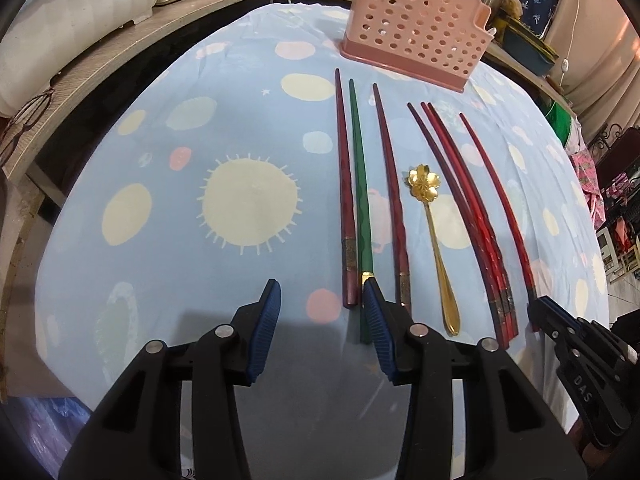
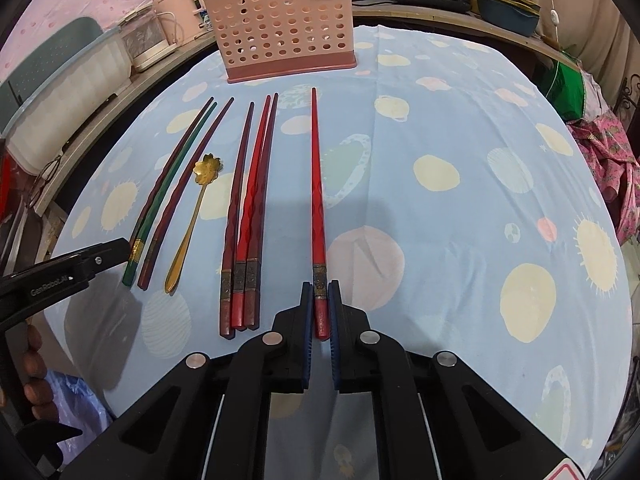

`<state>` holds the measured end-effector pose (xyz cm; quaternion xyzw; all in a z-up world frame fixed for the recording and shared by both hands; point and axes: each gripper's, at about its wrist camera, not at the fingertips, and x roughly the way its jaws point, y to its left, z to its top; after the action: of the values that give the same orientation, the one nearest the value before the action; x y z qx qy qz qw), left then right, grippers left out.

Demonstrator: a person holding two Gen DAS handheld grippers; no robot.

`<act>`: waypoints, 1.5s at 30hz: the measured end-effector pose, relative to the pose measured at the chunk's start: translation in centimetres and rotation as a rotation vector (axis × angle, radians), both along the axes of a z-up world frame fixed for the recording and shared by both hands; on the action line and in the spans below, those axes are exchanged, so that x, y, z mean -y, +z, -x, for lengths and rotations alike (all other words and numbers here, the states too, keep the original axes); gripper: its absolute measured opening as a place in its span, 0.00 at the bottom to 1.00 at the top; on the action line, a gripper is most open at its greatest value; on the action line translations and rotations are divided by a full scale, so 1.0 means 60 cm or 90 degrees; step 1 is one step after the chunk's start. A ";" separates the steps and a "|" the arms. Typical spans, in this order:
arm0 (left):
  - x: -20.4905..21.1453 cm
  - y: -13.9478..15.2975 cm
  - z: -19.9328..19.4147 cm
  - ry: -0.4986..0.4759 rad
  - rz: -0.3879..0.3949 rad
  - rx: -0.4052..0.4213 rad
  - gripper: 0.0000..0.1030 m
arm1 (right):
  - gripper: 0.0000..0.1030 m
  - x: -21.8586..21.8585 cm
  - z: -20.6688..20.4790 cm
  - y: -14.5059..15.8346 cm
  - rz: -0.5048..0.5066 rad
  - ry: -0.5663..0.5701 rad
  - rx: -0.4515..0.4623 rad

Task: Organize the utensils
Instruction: 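Grasp a red chopstick with the right gripper while the left gripper grasps a dark-red chopstick, then lift both held chopsticks up to the pink basket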

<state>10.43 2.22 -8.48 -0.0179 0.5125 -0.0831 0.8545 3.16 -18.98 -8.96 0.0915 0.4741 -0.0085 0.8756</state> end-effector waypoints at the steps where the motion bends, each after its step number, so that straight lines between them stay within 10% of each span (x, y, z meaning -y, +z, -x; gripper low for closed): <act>1: -0.001 0.000 -0.001 0.001 0.000 0.001 0.40 | 0.07 0.000 0.000 0.000 0.000 0.000 0.000; 14: 0.005 -0.007 -0.020 -0.002 -0.011 0.005 0.36 | 0.07 -0.001 -0.001 -0.002 -0.001 0.002 -0.002; 20: 0.003 -0.007 -0.023 -0.009 0.015 0.000 0.09 | 0.07 -0.001 -0.001 -0.003 -0.001 0.002 -0.002; 28: -0.004 0.003 -0.007 -0.010 0.044 -0.001 0.07 | 0.07 0.000 0.008 0.007 -0.008 0.004 0.007; 45: -0.036 0.183 0.026 0.023 0.094 0.142 0.07 | 0.07 0.036 0.047 0.167 -0.035 -0.016 0.155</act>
<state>8.86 4.37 2.48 -0.0807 0.4067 -0.1071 0.9037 0.37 -21.14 1.06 0.1219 0.3630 0.0047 0.9238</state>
